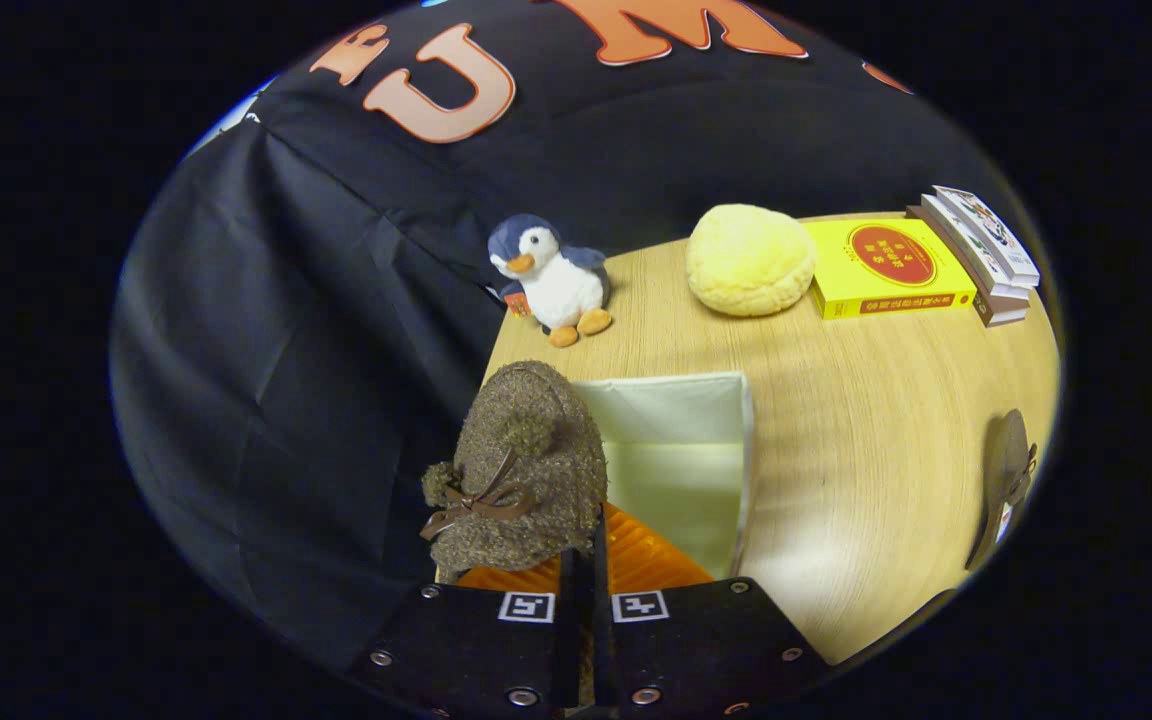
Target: Open the storage box then place both shoes into the box .Put the left shoe in first, then the right shoe, with the right side of both shoes facing outward in a uniform manner.
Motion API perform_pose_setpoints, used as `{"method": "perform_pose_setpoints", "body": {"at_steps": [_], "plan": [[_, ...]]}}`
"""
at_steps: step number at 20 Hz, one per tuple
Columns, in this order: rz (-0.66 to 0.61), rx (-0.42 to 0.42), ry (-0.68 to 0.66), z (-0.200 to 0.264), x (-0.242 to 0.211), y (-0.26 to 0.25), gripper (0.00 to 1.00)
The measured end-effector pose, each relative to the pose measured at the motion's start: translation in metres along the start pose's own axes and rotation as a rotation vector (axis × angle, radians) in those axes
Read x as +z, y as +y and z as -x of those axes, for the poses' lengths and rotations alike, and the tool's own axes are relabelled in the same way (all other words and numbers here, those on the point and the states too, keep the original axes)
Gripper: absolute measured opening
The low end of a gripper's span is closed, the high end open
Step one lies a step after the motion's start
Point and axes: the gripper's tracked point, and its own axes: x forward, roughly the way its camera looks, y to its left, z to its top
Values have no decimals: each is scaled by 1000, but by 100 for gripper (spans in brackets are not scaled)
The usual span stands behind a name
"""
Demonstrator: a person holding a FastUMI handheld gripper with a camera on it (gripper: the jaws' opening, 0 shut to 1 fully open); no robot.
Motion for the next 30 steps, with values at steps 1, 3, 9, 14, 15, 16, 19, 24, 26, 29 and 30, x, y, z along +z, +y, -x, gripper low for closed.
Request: {"method": "perform_pose_setpoints", "body": {"at_steps": [1,3,9,14,15,16,19,24,26,29,30], "plan": [[-5,-20,25,-8,-7,0,7],[-1,-60,71,-24,-20,-3,9],[36,-93,189,-44,-51,0,16],[57,13,145,-21,-39,16,23],[64,23,127,-12,-34,12,28],[70,32,107,-5,-29,7,31],[99,38,33,20,-12,-15,56],[177,-7,-84,64,5,-71,81],[215,-48,-140,78,14,-99,86],[259,-107,-182,99,14,-145,95],[269,-134,-196,106,14,-164,96]]}}
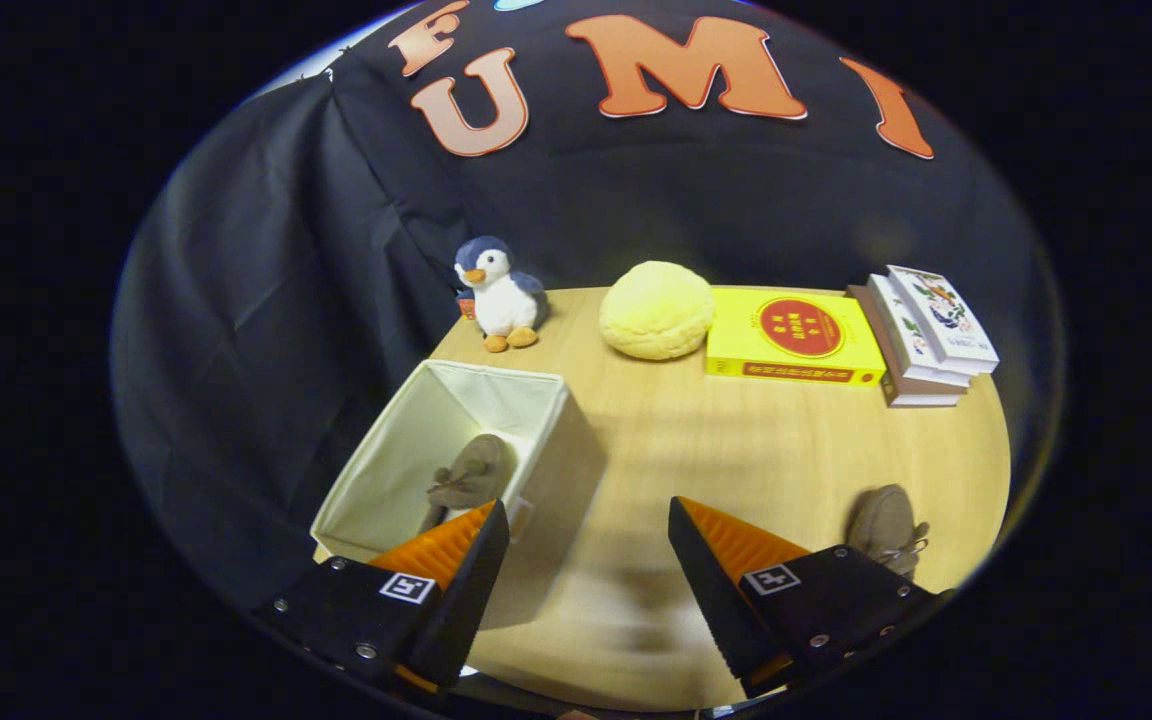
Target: Open the storage box then place both shoes into the box .Put the left shoe in first, then the right shoe, with the right side of both shoes facing outward in a uniform manner.
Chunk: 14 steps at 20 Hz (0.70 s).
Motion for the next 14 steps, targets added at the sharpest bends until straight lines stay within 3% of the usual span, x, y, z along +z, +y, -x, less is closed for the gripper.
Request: {"method": "perform_pose_setpoints", "body": {"at_steps": [6,14], "plan": [[23,-170,-17,23,-43,-119,97],[36,-297,44,47,-113,-225,94]]}}
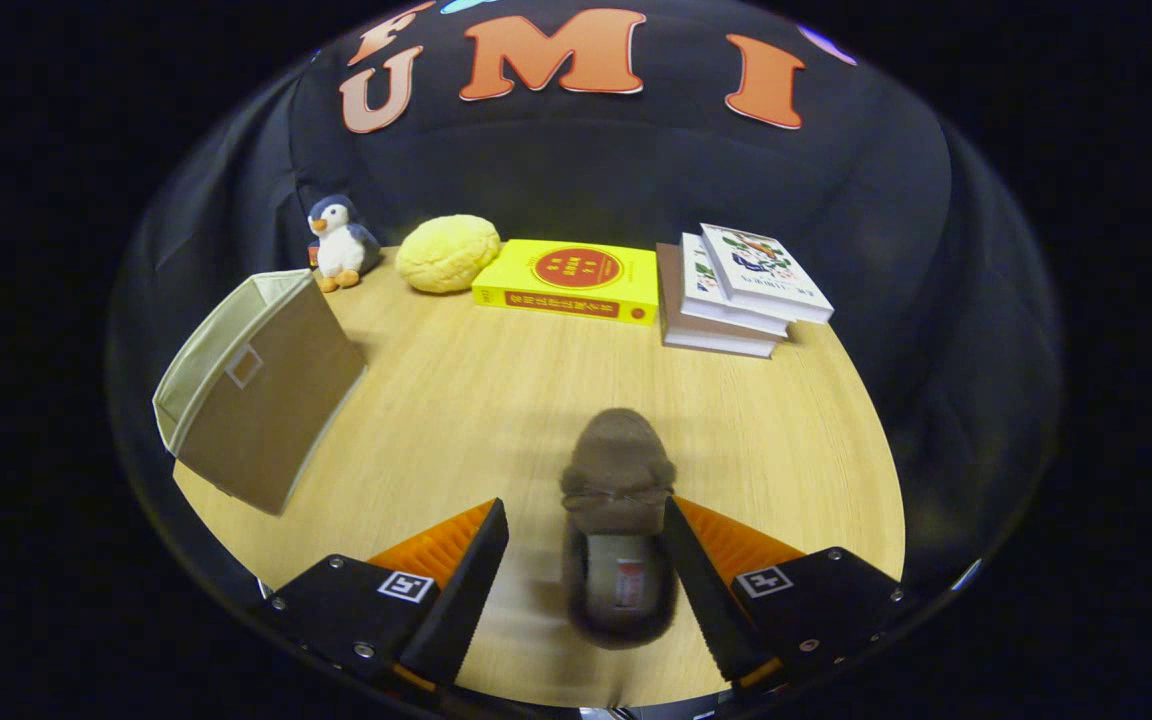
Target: Open the storage box then place both shoes into the box .Put the left shoe in first, then the right shoe, with the right side of both shoes facing outward in a uniform manner.
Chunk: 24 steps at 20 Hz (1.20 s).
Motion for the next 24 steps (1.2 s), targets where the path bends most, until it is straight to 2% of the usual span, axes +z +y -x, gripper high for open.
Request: {"method": "perform_pose_setpoints", "body": {"at_steps": [4,10,14,16,18,19,21,24], "plan": [[-13,-23,50,-24,-28,-34,90],[-41,8,68,-59,-35,-36,76],[-121,28,75,-77,-34,-25,55],[-147,-1,81,-80,-34,-28,46],[-194,-44,88,-79,-34,-37,31],[-231,-57,88,-78,-34,-37,19],[-310,-81,111,-73,-36,-34,9],[-408,-79,90,-53,-19,-15,6]]}}
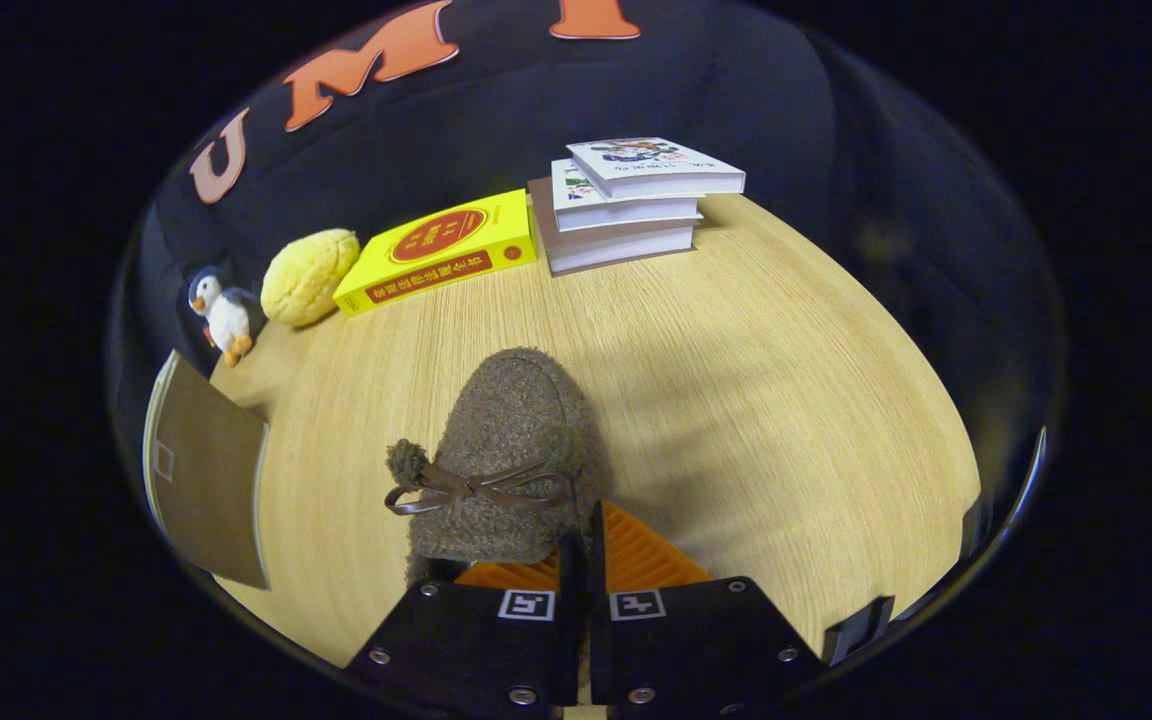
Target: Open the storage box then place both shoes into the box .Put the left shoe in first, then the right shoe, with the right side of both shoes facing outward in a uniform manner.
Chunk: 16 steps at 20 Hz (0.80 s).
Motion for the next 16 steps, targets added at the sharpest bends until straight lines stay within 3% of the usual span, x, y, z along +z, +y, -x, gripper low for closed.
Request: {"method": "perform_pose_setpoints", "body": {"at_steps": [3,9,16], "plan": [[-34,2,-35,26,16,36,5],[-55,85,-83,82,42,143,6],[-6,248,-55,123,38,287,6]]}}
